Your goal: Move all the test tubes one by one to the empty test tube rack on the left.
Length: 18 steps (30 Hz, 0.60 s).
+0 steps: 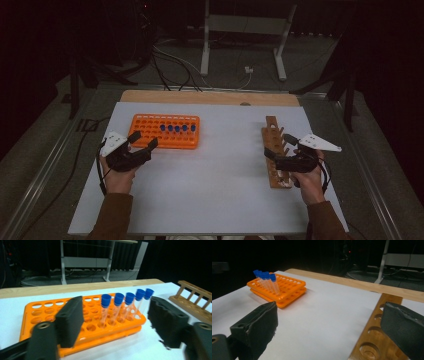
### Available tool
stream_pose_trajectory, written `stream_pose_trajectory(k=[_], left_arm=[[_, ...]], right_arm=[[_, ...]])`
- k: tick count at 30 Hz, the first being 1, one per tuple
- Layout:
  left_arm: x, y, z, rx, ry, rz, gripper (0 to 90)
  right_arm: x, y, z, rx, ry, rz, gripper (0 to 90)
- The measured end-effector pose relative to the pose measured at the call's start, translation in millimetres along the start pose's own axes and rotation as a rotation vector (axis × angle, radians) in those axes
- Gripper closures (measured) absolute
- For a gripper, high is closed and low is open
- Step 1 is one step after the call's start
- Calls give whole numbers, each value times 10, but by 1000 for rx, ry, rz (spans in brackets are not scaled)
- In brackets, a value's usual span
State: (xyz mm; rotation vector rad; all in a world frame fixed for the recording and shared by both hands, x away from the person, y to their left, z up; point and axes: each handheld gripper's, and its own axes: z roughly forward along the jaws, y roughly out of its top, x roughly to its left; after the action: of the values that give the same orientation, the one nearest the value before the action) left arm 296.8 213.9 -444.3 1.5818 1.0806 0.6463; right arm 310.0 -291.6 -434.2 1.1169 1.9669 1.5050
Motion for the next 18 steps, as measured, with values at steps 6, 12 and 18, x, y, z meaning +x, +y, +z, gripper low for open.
stream_pose_trajectory(k=[6, 12, 18], left_arm=[[-45, -143, -202, 11, 63, 17, 91], [-93, -184, -386, 1, 85, 41, 8], [-106, -257, -444, 5, 84, 40, 7]], right_arm=[[-28, -121, -105, -12, -18, 2, 16], [-18, -220, -170, -23, -24, 2, 3], [22, -295, -220, -39, -30, 0, 3]])
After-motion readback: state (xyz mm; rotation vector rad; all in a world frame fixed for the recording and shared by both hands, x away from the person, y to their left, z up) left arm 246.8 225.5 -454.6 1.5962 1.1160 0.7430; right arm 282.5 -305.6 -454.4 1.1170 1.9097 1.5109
